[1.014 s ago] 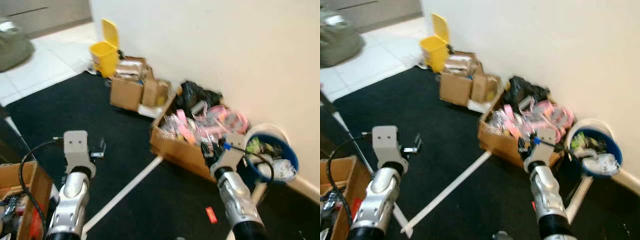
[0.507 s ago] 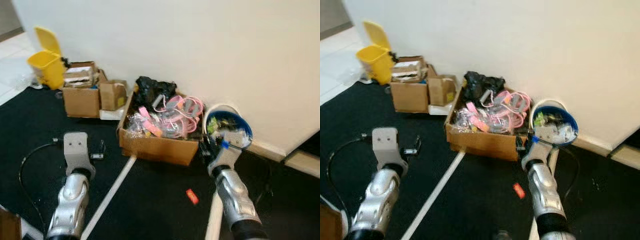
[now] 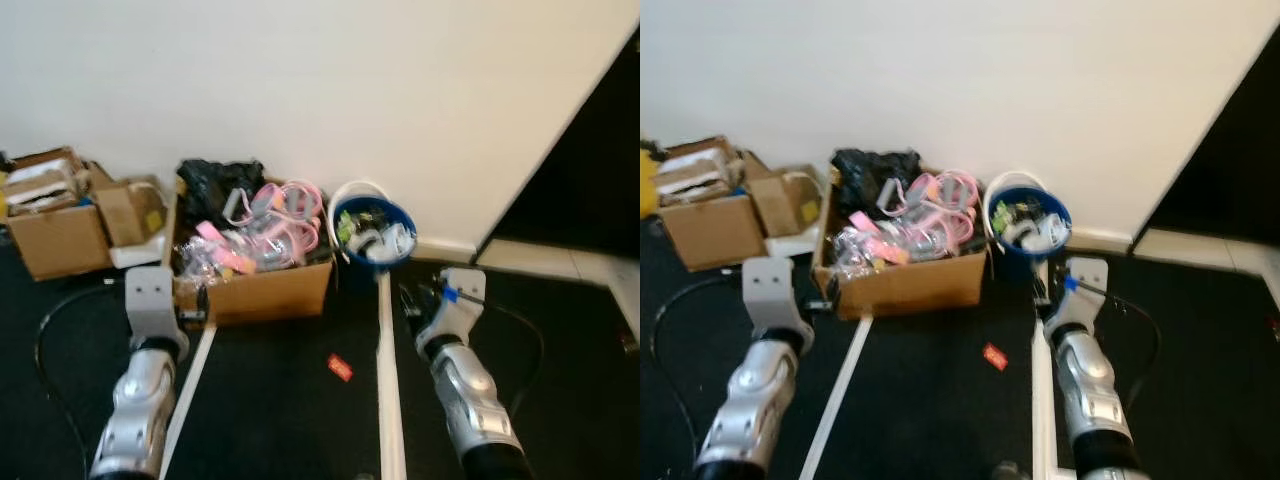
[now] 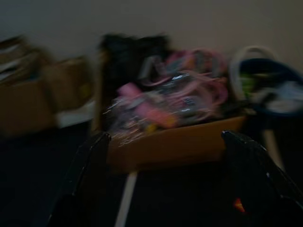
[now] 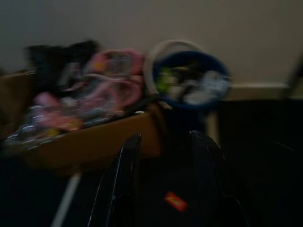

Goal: Picking trash to rubbish bin

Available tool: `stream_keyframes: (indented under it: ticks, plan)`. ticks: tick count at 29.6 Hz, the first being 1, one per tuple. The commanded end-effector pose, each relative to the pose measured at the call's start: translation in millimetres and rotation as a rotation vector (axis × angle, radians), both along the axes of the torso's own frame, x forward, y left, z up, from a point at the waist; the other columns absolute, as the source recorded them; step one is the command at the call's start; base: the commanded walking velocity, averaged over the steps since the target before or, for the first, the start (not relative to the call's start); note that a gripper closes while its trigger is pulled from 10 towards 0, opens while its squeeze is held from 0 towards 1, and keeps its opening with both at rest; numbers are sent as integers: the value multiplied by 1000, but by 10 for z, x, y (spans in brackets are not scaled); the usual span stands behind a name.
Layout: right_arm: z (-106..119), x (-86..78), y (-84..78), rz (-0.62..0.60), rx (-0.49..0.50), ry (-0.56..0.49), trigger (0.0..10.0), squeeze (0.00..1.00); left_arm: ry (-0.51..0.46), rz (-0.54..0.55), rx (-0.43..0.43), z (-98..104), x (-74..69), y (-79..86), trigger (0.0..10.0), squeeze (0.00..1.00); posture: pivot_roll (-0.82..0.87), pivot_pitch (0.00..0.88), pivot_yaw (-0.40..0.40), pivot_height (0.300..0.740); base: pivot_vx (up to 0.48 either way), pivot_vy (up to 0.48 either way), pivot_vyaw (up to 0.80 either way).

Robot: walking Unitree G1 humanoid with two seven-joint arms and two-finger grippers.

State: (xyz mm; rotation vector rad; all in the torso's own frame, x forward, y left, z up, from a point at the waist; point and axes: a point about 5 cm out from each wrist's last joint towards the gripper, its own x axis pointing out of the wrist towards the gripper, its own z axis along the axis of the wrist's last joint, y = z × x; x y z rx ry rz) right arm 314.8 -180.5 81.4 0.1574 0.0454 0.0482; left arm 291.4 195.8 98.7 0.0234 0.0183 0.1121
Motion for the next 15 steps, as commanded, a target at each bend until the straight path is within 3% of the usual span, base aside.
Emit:
stream_keyframes:
  ticks: [1,15]
  plan:
    - [-21,-23,-32,-9,2,12,10000,0,20,-14,8,-36,-11,-27,10000,0,40,148,2,740,0,0,-800]
    - [-42,-74,-61,-20,-5,22,10000,0,27,-39,18,-46,-2,-79,10000,0,34,169,4,740,0,0,-800]
